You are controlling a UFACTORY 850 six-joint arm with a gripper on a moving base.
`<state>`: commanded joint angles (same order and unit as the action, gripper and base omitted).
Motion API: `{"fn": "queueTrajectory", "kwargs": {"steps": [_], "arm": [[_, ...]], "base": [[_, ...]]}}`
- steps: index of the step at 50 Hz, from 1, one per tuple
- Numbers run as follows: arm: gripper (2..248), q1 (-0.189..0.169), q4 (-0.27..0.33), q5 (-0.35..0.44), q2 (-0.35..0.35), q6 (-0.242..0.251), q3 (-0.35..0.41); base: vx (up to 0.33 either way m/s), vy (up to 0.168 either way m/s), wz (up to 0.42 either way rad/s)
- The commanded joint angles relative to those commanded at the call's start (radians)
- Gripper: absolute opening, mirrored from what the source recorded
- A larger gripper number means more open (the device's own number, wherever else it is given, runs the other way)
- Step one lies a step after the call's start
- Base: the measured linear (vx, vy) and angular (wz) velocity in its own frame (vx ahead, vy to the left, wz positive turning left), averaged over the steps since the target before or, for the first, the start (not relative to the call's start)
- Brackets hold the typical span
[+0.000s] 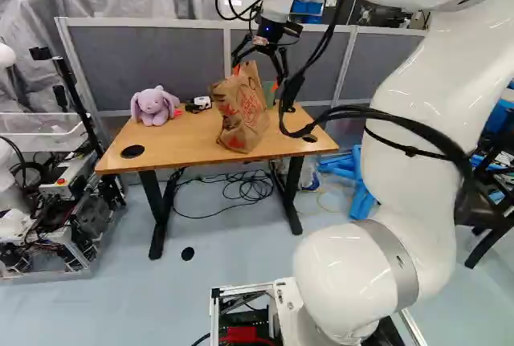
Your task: Pick up the bag on the ground and place it on the table
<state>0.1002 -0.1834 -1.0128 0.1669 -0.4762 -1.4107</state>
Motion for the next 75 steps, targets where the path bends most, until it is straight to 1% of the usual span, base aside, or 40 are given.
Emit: {"fn": "queueTrajectory", "kwargs": {"steps": [19, 38, 56, 75], "arm": [[247, -0.007, 0.013, 0.130, -0.031, 0.033, 0.091], [247, -0.016, 0.029, 0.302, -0.072, 0.076, 0.212], [247, -0.027, 0.049, 0.501, -0.119, 0.127, 0.352], [247, -0.040, 0.073, 0.751, -0.178, 0.190, 0.527]], "base": [[0.000, 0.000, 0.000], [0.000, 0.000, 0.000], [0.000, 0.000, 0.000], [0.000, 0.000, 0.000]]}}
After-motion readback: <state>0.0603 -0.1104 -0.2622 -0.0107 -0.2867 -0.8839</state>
